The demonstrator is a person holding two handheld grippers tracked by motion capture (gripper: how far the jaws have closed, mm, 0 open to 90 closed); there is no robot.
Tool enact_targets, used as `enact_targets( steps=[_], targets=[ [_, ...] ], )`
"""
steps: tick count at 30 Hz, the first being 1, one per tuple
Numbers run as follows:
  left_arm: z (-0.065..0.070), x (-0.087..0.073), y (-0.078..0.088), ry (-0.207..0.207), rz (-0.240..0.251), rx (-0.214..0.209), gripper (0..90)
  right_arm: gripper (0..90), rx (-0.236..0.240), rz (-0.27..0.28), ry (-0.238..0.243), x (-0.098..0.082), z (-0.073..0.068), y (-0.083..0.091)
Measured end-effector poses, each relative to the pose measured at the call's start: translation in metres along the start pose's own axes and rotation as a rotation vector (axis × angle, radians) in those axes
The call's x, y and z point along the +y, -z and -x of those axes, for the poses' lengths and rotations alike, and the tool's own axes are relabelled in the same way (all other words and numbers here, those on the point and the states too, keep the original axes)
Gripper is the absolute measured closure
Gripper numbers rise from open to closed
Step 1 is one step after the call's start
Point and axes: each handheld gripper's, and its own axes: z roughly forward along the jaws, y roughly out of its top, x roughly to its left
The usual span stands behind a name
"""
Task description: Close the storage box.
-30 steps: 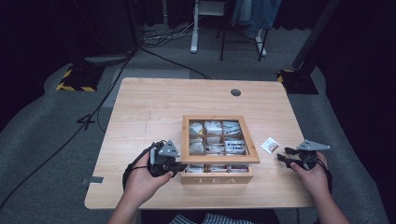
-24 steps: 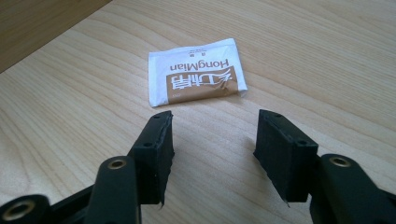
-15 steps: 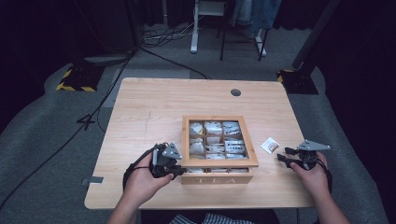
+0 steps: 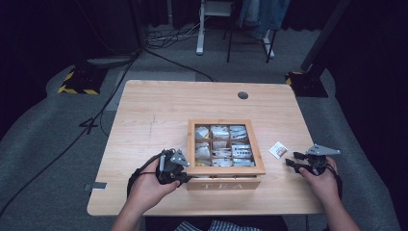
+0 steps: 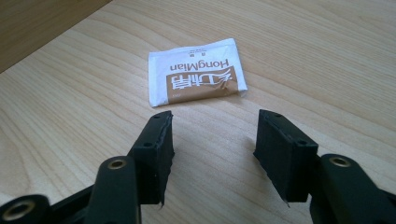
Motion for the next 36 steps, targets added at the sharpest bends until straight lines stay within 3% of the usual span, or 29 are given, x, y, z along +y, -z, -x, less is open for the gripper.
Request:
enact_targets(
  steps=[16, 22, 24, 27, 30, 36],
  targets=[
    [0.0, -0.001, -0.006, -0.009, -0.059, 0.004, 85.2, 46.2, 0.0, -0.001, 0.002, 0.0, -0.001, 0.0],
    [0.001, -0.002, -0.007, -0.022, -0.094, 0.036, 76.1, 46.0, 0.001, -0.001, 0.003, 0.0, 0.0, 0.0],
    [0.001, -0.003, -0.007, -0.014, -0.061, 0.048, 70.3, 46.0, 0.003, -0.001, 0.002, 0.0, 0.0, 0.0],
    [-0.001, -0.008, -0.006, -0.022, 0.013, 0.036, 48.1, 45.5, 0.004, 0.0, 0.001, 0.0, 0.0, 0.0],
    [-0.003, -0.01, -0.002, -0.026, 0.039, 0.038, 42.2, 45.0, 0.007, 0.0, -0.005, 0.0, 0.0, 0.0],
    [-0.006, -0.013, 0.009, -0.02, 0.142, 0.062, 31.7, 43.3, 0.007, 0.0, -0.011, 0.002, 0.0, -0.003]
  ],
)
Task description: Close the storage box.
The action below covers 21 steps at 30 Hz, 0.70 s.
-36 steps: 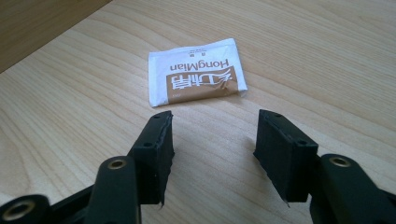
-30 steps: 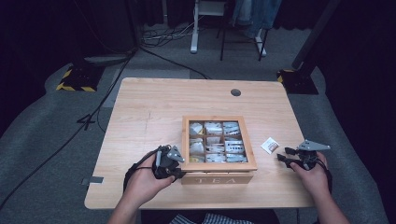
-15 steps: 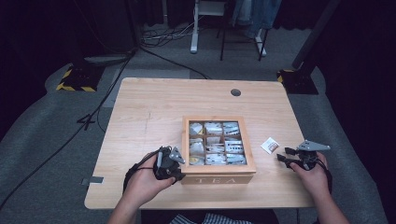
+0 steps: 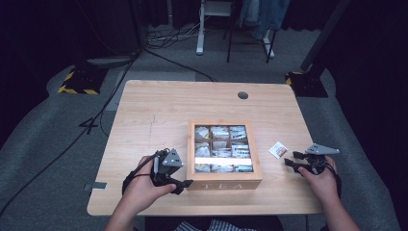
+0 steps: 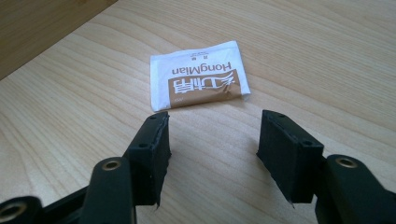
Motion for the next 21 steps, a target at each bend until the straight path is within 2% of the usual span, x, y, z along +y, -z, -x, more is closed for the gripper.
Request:
enact_targets(
  steps=[3, 9, 16, 21],
  targets=[
    [-0.004, -0.002, 0.006, 0.009, 0.038, 0.017, 30.2, 42.5, 0.001, -0.002, 0.007, 0.001, 0.0, -0.001],
    [-0.015, -0.006, 0.015, 0.034, 0.094, 0.08, 29.1, 41.0, -0.003, -0.005, 0.012, 0.001, -0.001, -0.001],
    [-0.038, -0.017, 0.013, 0.032, 0.125, 0.166, 26.6, 38.3, 0.002, -0.006, 0.019, 0.001, -0.002, -0.002],
    [-0.052, -0.026, 0.011, 0.076, 0.124, 0.197, 26.2, 37.8, 0.004, -0.007, 0.02, 0.001, -0.002, -0.001]
  ],
)
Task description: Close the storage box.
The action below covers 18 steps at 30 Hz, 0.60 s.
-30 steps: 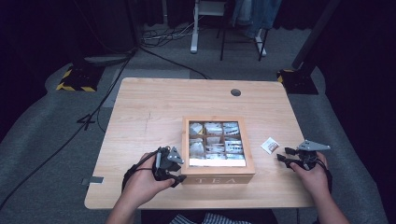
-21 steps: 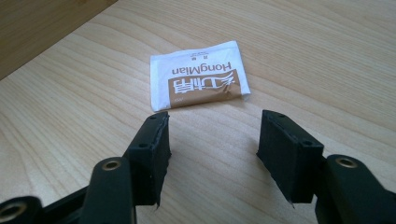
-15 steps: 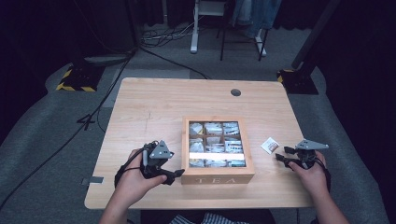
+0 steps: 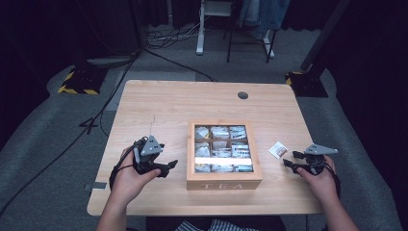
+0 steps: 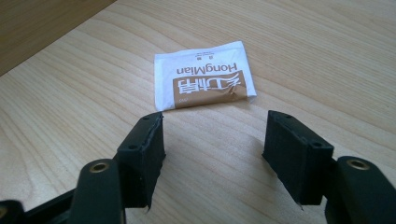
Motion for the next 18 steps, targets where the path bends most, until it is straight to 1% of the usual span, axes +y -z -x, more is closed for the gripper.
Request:
enact_targets(
  steps=[5, 6, 9, 12, 14, 17, 18],
  targets=[
    [-0.012, -0.008, -0.007, 0.049, 0.015, 0.024, 25.9, 37.6, 0.006, 0.002, -0.002, 0.0, 0.001, 0.0],
    [-0.015, -0.01, -0.009, 0.047, 0.02, 0.04, 26.1, 37.5, 0.005, 0.001, -0.001, 0.0, 0.001, -0.001],
    [-0.022, -0.017, -0.013, 0.06, 0.029, 0.057, 26.3, 37.1, 0.004, -0.001, 0.0, 0.001, 0.001, -0.001],
    [-0.028, -0.026, -0.02, 0.104, 0.043, 0.047, 26.2, 36.4, 0.005, -0.001, -0.001, 0.001, 0.002, -0.001],
    [-0.031, -0.03, -0.023, 0.12, 0.048, 0.048, 25.5, 36.1, 0.005, -0.001, 0.0, 0.002, 0.002, -0.002],
    [-0.035, -0.035, -0.028, 0.152, 0.055, 0.054, 24.6, 35.9, 0.005, -0.002, 0.0, 0.002, 0.002, -0.002],
    [-0.036, -0.037, -0.03, 0.154, 0.046, 0.065, 24.5, 35.7, 0.005, -0.002, 0.0, 0.002, 0.002, -0.002]
  ],
)
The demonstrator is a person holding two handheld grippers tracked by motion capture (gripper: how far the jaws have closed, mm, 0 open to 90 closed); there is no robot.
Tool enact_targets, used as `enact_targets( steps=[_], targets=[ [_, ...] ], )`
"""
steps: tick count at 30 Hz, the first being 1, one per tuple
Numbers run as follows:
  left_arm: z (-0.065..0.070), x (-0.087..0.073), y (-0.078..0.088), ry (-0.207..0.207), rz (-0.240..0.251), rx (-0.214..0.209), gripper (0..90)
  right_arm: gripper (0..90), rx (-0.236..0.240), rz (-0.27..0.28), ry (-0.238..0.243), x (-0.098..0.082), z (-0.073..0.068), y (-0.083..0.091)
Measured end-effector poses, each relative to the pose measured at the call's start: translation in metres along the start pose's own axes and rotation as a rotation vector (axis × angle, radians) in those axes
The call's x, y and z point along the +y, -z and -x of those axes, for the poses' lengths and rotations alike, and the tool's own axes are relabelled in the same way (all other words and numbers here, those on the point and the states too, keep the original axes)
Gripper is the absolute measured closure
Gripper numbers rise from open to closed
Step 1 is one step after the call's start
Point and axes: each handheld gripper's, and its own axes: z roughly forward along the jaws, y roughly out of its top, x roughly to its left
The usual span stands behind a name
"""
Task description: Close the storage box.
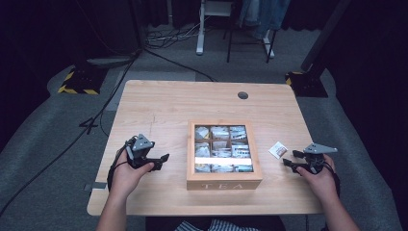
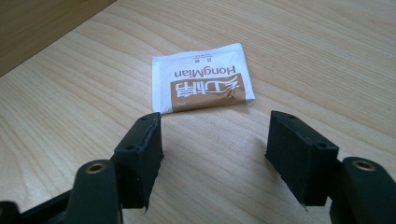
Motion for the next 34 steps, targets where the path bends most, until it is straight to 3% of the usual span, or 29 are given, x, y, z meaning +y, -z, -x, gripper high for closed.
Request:
enact_targets(
  steps=[3, 7, 10, 15, 17, 18, 22, 34],
  targets=[
    [-0.001, -0.002, -0.007, -0.063, -0.039, 0.071, 22.5, 35.5, 0.001, -0.002, 0.003, 0.0, 0.0, 0.0],
    [-0.001, -0.005, -0.015, -0.089, -0.065, 0.082, 21.6, 35.3, 0.003, -0.002, 0.003, 0.0, 0.0, 0.0],
    [-0.005, -0.011, -0.021, -0.063, -0.046, 0.066, 21.6, 35.2, 0.002, -0.002, 0.004, 0.0, 0.0, 0.0],
    [-0.011, -0.02, -0.029, -0.045, -0.081, 0.07, 20.5, 35.2, 0.002, -0.002, 0.004, 0.0, 0.0, 0.0],
    [-0.012, -0.024, -0.034, -0.004, -0.083, 0.043, 20.3, 35.2, 0.002, -0.002, 0.004, 0.0, 0.0, 0.0],
    [-0.012, -0.025, -0.036, 0.007, -0.115, 0.04, 20.3, 35.2, 0.002, -0.002, 0.004, 0.0, 0.0, 0.0],
    [-0.011, -0.024, -0.037, -0.009, -0.122, 0.06, 19.7, 35.2, 0.003, -0.002, 0.004, 0.0, 0.0, 0.0],
    [-0.012, -0.024, -0.038, 0.017, -0.129, 0.075, 14.4, 35.1, 0.001, -0.002, 0.005, 0.0, 0.0, 0.0]
  ],
)
